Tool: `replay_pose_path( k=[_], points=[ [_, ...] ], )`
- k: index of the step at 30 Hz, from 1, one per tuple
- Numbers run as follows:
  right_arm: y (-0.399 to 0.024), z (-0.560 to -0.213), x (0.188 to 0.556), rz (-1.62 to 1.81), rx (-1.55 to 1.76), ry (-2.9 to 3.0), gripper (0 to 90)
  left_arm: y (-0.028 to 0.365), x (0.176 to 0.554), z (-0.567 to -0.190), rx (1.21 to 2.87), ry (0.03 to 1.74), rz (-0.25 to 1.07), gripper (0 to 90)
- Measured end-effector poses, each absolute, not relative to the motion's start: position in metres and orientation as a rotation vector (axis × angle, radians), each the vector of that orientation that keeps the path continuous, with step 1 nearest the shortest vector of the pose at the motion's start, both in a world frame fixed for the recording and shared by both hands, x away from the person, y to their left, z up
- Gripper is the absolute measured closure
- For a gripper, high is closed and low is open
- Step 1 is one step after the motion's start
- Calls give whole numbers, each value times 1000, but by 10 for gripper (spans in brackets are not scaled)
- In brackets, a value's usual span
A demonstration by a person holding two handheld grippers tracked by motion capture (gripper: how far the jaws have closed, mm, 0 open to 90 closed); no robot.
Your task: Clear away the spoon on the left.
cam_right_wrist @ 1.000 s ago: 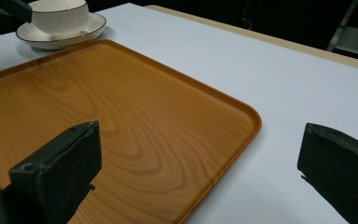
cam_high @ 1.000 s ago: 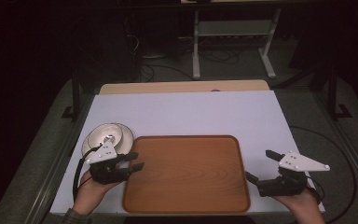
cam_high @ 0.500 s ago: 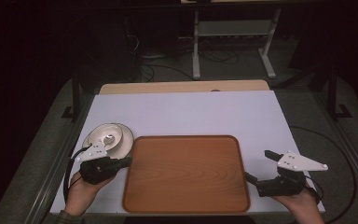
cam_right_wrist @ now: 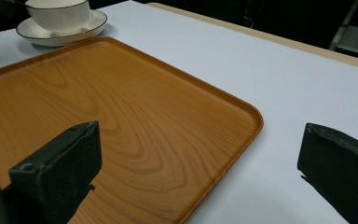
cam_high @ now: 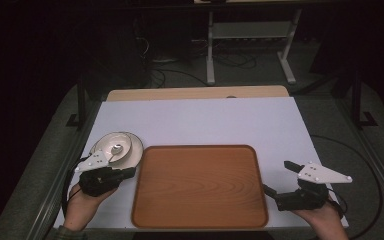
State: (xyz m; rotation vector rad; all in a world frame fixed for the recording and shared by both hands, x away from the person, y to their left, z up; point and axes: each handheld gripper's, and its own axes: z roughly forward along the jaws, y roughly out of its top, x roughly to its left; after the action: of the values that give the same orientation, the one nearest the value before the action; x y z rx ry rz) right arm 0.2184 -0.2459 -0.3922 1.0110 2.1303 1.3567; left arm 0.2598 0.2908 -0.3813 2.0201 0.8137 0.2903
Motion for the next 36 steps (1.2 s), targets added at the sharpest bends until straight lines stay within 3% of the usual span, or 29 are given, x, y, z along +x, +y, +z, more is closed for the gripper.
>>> replay_pose_path(
  k=[36],
  points=[
    [-247,-392,219,1348,1015,2128,0,333,264,-379,1977,948,384,899]
  ],
)
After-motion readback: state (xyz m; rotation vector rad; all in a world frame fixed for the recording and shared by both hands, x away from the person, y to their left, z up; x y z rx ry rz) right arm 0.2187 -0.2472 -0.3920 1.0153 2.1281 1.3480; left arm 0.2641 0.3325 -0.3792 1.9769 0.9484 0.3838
